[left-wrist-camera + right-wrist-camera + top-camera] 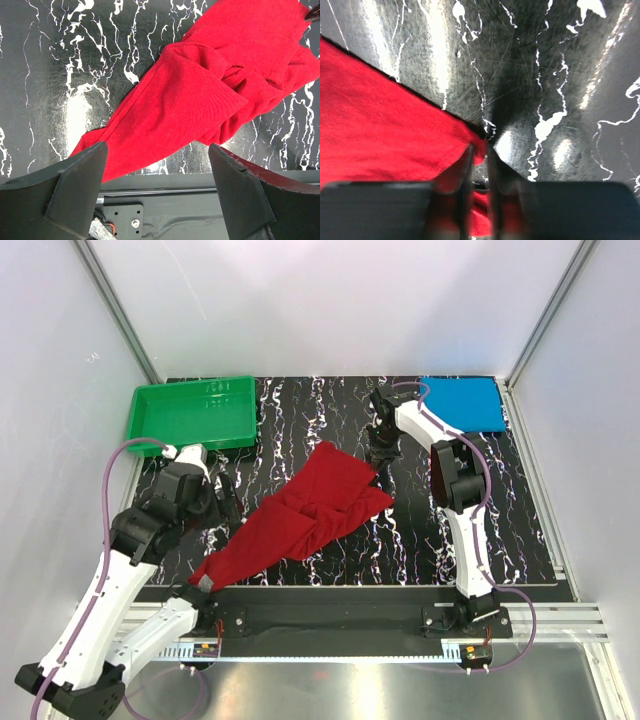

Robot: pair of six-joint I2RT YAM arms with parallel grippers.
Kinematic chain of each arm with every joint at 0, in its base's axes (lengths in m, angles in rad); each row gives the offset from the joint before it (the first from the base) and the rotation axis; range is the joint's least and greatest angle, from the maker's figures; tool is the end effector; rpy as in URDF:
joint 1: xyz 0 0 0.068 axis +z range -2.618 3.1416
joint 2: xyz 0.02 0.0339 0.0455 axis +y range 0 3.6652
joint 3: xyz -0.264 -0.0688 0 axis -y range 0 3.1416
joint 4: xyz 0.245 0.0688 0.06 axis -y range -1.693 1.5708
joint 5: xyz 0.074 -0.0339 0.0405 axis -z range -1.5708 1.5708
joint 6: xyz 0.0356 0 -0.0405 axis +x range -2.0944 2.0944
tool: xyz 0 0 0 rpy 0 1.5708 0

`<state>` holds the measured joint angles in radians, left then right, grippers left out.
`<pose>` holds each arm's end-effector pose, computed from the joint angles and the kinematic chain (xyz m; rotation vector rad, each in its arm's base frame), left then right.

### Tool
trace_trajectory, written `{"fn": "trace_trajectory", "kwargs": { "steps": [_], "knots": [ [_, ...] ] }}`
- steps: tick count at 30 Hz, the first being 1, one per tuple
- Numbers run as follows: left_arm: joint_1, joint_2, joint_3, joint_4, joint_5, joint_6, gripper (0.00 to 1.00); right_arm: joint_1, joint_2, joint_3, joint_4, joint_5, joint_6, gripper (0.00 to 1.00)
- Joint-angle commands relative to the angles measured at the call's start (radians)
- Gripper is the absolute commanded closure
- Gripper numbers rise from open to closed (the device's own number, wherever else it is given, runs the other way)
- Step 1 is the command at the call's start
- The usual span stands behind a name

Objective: Fold and stack the t-shirts
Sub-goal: Flatten the tshirt out

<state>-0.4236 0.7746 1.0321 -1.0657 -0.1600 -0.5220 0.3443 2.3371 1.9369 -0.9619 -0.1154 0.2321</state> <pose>0.1193 -0.0476 0.3396 -0.1935 2.3739 -0.2647 0.4455 0.1641 0.1565 -0.1841 2.9582 0.2524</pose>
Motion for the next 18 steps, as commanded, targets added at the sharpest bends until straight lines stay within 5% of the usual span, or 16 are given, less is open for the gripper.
{"fn": "trace_trajectory", "kwargs": {
  "steps": [1,3,7,14,18],
  "knots": [
    [0.005,-0.015,0.052,0.007,0.025,-0.022,0.13,0.010,0.028,0.016,0.028,0.031,-0.023,0.85],
    [0.005,-0.017,0.051,0.007,0.036,-0.036,0.13,0.007,0.028,0.017,0.025,0.086,-0.017,0.98],
    [0.005,-0.008,0.036,0.026,0.063,-0.042,0.13,-0.031,-0.045,-0.058,0.020,0.224,0.047,1.00],
    [0.006,0.115,0.049,0.087,0.126,-0.001,0.17,-0.237,-0.570,-0.588,0.176,0.224,0.262,1.00],
    [0.006,0.166,0.049,0.213,0.235,-0.012,0.21,-0.399,-0.820,-0.664,0.179,0.198,0.289,1.00]
  ]
}}
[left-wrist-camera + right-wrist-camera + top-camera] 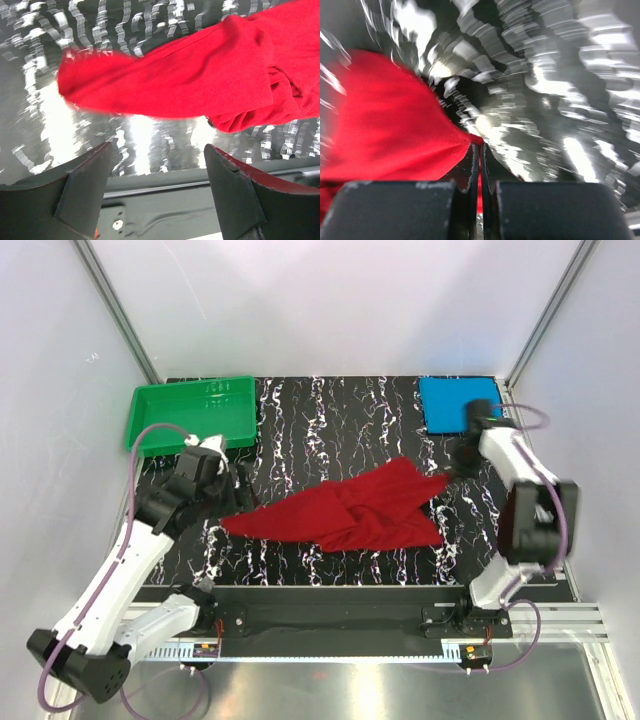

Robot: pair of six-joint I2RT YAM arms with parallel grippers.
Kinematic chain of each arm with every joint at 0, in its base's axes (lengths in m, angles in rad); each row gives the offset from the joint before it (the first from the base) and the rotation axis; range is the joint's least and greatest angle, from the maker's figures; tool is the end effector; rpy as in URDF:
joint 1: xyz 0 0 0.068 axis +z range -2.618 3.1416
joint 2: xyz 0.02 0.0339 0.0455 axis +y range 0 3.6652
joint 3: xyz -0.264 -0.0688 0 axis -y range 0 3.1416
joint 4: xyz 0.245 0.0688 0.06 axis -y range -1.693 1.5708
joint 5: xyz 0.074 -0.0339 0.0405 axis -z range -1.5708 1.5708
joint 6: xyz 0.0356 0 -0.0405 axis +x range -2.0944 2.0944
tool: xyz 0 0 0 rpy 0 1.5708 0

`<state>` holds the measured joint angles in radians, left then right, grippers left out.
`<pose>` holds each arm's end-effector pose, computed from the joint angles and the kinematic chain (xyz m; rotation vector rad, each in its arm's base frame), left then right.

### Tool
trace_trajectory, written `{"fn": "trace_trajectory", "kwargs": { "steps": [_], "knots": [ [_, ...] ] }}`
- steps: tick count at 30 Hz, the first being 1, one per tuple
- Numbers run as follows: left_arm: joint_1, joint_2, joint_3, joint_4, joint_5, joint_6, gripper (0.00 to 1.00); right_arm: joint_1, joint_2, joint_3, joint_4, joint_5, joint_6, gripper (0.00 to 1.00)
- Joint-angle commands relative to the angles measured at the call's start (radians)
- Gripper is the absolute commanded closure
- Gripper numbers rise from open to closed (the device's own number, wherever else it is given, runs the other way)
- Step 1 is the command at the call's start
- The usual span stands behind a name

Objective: Fold and stack the t-shirts
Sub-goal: Flatten the tshirt out

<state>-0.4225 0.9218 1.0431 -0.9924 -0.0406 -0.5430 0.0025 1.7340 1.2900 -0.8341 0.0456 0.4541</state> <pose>0.1529 -0.0671 0.3292 -0.1675 2.4723 -0.3751 0.3415 -0.0008 0.2180 0.6465 2.7717 0.0317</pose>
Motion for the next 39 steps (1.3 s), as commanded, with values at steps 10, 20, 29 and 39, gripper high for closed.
{"fn": "trace_trajectory", "kwargs": {
  "steps": [10,20,29,39],
  "knots": [
    [0.005,0.358,0.104,0.238,0.087,0.076,0.19,-0.081,-0.366,-0.090,0.050,-0.223,0.034,1.00],
    [0.002,0.756,0.290,0.405,-0.006,0.314,0.42,-0.081,-0.390,-0.150,0.056,-0.277,-0.006,1.00],
    [0.004,1.000,0.449,0.422,-0.061,0.428,0.39,-0.079,-0.370,-0.130,0.043,-0.285,-0.018,1.00],
    [0.004,1.115,0.526,0.439,-0.070,0.400,0.47,-0.081,-0.352,-0.124,0.047,-0.277,-0.029,1.00]
  ]
}}
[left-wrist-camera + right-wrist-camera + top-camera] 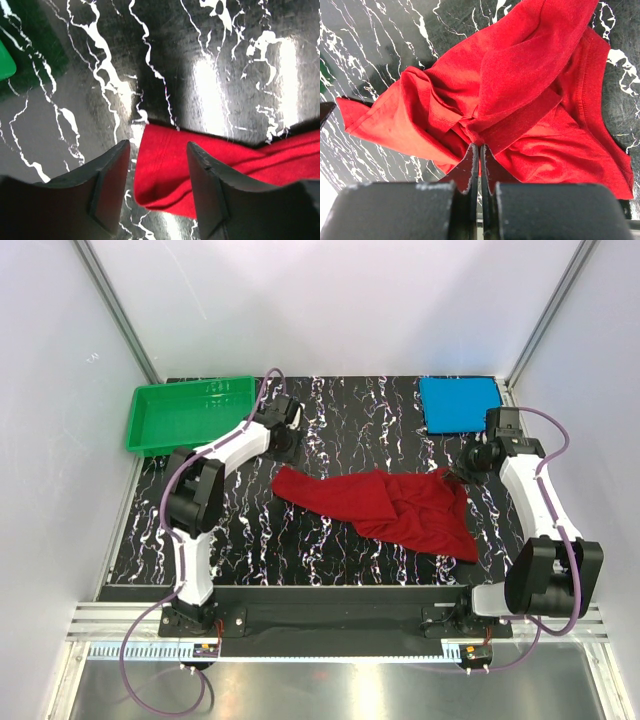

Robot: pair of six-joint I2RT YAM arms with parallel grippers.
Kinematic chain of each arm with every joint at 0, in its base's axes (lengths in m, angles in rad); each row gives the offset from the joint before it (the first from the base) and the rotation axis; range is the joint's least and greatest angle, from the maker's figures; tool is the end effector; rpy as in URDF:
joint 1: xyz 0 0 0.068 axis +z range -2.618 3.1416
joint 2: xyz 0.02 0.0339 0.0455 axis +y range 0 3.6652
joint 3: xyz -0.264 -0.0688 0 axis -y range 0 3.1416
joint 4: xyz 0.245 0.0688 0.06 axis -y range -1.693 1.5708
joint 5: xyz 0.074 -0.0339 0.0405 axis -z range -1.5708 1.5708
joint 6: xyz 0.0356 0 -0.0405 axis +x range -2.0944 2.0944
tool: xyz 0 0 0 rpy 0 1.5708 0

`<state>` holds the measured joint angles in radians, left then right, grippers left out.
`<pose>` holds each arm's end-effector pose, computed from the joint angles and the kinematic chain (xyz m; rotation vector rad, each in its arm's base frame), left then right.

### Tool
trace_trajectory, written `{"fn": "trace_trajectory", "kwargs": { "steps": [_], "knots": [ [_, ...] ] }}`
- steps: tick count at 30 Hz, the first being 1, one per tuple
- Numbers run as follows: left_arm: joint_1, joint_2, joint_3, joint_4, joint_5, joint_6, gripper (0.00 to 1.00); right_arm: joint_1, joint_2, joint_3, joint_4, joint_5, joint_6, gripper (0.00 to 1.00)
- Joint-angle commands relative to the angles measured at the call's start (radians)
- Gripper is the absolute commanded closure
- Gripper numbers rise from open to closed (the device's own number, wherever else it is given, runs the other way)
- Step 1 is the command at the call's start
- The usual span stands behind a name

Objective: Fold and stack the t-shirts
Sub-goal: Flatten the tshirt out

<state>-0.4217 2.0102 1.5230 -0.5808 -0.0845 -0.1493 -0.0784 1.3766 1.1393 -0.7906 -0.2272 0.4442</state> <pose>0.3932 -0.1731 0.1948 0.3294 2.6142 -0.0837 0.2772 -0.0137 0.2802 0.5957 2.5494 0.4260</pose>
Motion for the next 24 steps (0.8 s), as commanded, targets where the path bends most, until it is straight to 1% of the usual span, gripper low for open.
{"fn": "trace_trajectory", "kwargs": {
  "steps": [1,7,9,14,16,24],
  "knots": [
    [0.003,0.031,0.045,0.024,-0.026,0.002,0.48,0.002,0.009,0.031,0.005,-0.004,-0.022,1.00],
    [0.001,0.050,0.011,0.033,-0.044,0.004,0.50,0.002,0.016,0.037,0.007,-0.006,-0.021,1.00],
    [0.001,0.061,0.009,0.032,-0.050,0.010,0.52,0.000,0.018,0.033,0.008,-0.003,-0.022,1.00],
    [0.003,0.081,0.014,0.045,-0.043,0.019,0.54,0.000,0.013,0.025,0.004,0.000,-0.025,1.00],
    [0.003,0.088,0.019,0.038,-0.034,0.013,0.57,0.000,0.012,0.025,0.002,0.000,-0.025,1.00],
    [0.001,0.090,-0.006,0.026,-0.021,-0.015,0.58,0.000,-0.002,0.023,-0.006,0.005,-0.022,1.00]
  ]
}}
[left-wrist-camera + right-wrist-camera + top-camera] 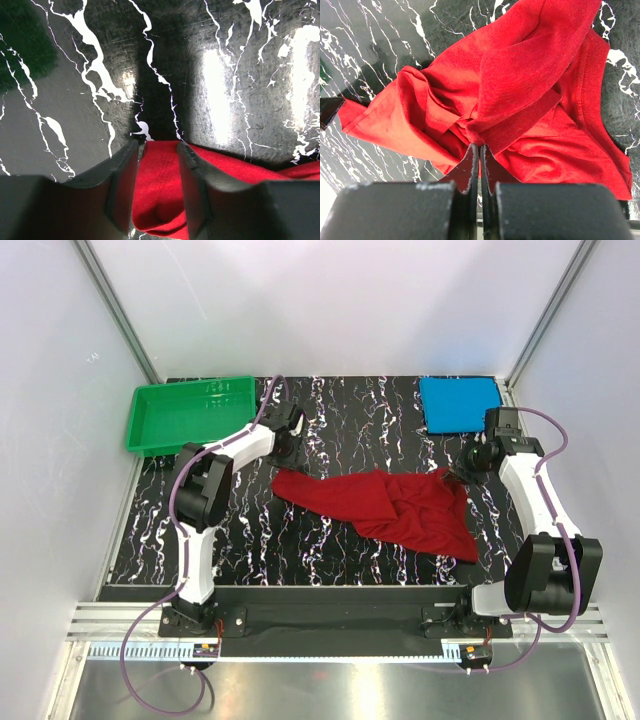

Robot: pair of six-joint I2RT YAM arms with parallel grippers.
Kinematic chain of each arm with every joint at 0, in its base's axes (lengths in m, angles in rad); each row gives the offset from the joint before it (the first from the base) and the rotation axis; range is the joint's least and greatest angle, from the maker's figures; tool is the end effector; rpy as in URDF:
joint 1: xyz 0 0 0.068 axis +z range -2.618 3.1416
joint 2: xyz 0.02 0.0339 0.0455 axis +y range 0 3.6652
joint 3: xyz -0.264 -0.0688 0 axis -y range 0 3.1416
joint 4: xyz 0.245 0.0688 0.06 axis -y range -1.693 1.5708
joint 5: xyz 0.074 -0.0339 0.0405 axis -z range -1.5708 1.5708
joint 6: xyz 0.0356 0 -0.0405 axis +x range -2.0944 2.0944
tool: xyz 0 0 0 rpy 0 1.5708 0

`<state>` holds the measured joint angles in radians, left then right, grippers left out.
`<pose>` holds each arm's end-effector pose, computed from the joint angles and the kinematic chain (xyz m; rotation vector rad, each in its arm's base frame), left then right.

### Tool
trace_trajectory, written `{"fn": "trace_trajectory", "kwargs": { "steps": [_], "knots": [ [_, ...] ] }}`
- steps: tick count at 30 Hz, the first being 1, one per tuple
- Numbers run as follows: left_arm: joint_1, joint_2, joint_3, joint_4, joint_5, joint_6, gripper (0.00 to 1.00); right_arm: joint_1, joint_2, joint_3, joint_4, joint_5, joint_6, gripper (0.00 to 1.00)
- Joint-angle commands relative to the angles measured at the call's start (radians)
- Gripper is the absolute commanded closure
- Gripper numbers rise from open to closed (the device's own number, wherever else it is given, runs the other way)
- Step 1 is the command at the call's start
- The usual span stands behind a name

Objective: Fold and stack the t-shirts
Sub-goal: Flatten the tshirt out

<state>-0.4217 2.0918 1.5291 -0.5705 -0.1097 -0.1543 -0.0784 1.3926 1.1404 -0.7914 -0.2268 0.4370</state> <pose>0.4003 -0.1753 0.1634 0.3262 2.6718 -0.0283 0.2799 -0.0140 0.2764 0.5925 2.5656 0.4216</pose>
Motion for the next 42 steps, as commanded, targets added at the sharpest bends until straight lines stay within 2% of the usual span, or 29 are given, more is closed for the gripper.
{"fn": "trace_trajectory", "kwargs": {
  "steps": [1,3,4,8,12,17,21,25,32,36,38,42],
  "knots": [
    [0.003,0.013,-0.014,0.017,0.010,-0.010,0.63,0.000,-0.020,0.021,-0.006,0.004,-0.014,1.00],
    [0.003,0.020,-0.020,0.027,0.024,-0.005,0.71,0.000,-0.021,0.019,-0.005,0.006,-0.011,1.00],
    [0.003,0.022,-0.018,0.029,0.025,-0.002,0.79,0.002,-0.021,0.018,-0.005,0.006,-0.011,1.00],
    [0.006,-0.012,0.012,0.009,0.008,0.002,1.00,0.000,-0.003,0.028,-0.005,0.026,0.012,1.00],
    [0.015,-0.113,0.080,-0.032,-0.010,-0.004,1.00,0.000,0.058,0.120,-0.003,0.059,0.063,1.00],
    [0.034,-0.361,0.153,-0.013,-0.040,-0.013,1.00,-0.029,0.193,0.447,-0.075,0.158,0.104,1.00],
    [0.058,-0.507,0.192,0.014,-0.071,0.001,1.00,-0.076,0.273,0.768,-0.121,0.164,0.146,1.00],
    [0.104,-0.642,0.187,0.064,-0.058,-0.005,1.00,-0.103,0.304,0.973,-0.154,0.158,0.176,1.00],
    [0.159,-0.881,0.090,0.176,0.033,-0.004,1.00,-0.159,0.201,1.088,-0.051,0.063,0.259,1.00],
    [0.162,-1.015,-0.055,0.297,0.036,0.018,1.00,-0.159,0.044,0.948,0.141,0.041,0.276,1.00],
    [0.167,-1.018,-0.034,0.253,0.024,0.006,1.00,-0.159,-0.003,0.921,0.167,0.049,0.276,1.00],
    [0.170,-1.038,0.022,0.201,0.042,-0.001,1.00,-0.159,-0.053,0.973,0.194,0.035,0.290,1.00]
  ]
}}
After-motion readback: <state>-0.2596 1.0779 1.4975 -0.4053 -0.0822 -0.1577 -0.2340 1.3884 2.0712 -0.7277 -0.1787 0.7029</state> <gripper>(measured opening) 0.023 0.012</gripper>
